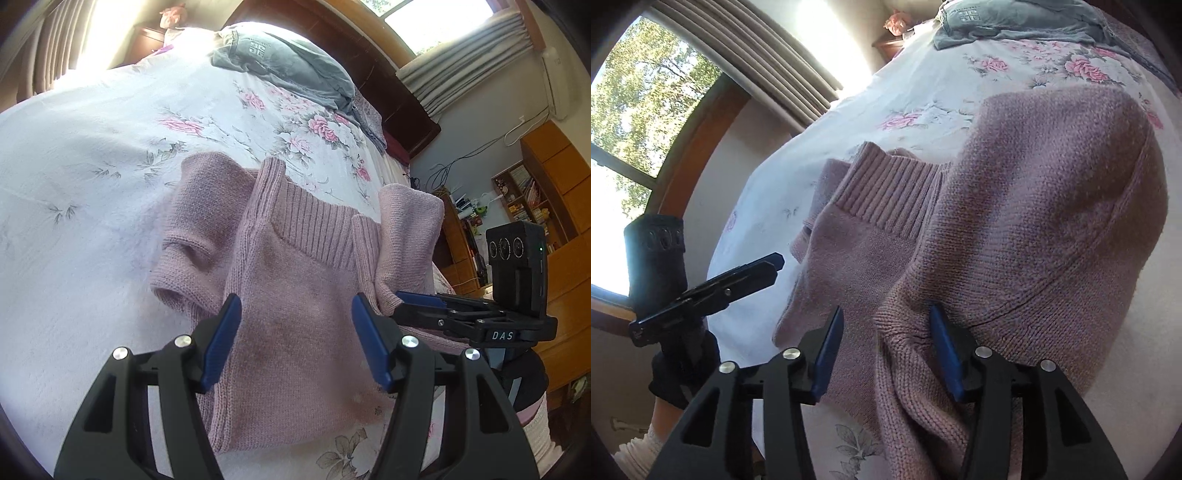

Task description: Fold small clothes

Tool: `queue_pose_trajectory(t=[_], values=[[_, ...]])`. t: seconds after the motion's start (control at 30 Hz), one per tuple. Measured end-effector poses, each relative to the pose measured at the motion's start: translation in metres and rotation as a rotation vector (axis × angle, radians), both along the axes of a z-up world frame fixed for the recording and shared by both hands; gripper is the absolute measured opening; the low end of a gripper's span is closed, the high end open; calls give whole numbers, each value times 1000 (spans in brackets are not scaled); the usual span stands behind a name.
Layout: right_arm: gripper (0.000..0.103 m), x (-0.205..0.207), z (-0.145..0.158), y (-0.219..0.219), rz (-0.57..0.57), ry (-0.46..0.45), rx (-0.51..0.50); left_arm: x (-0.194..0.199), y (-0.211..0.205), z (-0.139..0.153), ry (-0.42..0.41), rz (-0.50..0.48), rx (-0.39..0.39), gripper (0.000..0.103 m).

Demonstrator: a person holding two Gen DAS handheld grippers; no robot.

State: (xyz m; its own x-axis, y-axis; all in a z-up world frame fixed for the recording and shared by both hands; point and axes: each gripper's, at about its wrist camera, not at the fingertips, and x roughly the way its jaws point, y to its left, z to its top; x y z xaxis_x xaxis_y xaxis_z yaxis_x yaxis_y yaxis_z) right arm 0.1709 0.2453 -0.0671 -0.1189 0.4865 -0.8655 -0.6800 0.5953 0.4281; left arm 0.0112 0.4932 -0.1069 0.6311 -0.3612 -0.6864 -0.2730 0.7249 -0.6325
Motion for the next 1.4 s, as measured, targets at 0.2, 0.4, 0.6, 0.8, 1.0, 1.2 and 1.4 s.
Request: queue_pose_trajectory(t=[0.2, 0.4, 0.6, 0.8, 1.0, 1.2, 1.4], values=[[71, -19, 41, -26, 33, -73, 84, 8, -9, 9, -24, -35, -6, 62], [75, -45, 54, -56, 36, -175, 93, 16, -19, 16, -33, -59, -21, 63], [84, -114, 37, -50, 186, -389, -35, 23, -30, 19, -28, -83, -29, 65], [86, -140, 7, -29, 212, -489, -116, 27, -39, 20, -19, -110, -55, 66], [59, -139, -15, -24, 197, -612, -213, 30, -46, 18, -7, -135, -94, 68], [17, -123, 7, -49, 136, -475, -52, 40, -54, 1, 5, -142, -215, 70], [17, -111, 53, -87, 48, -360, 145, 67, -71, -14, -33, -154, -411, 70]])
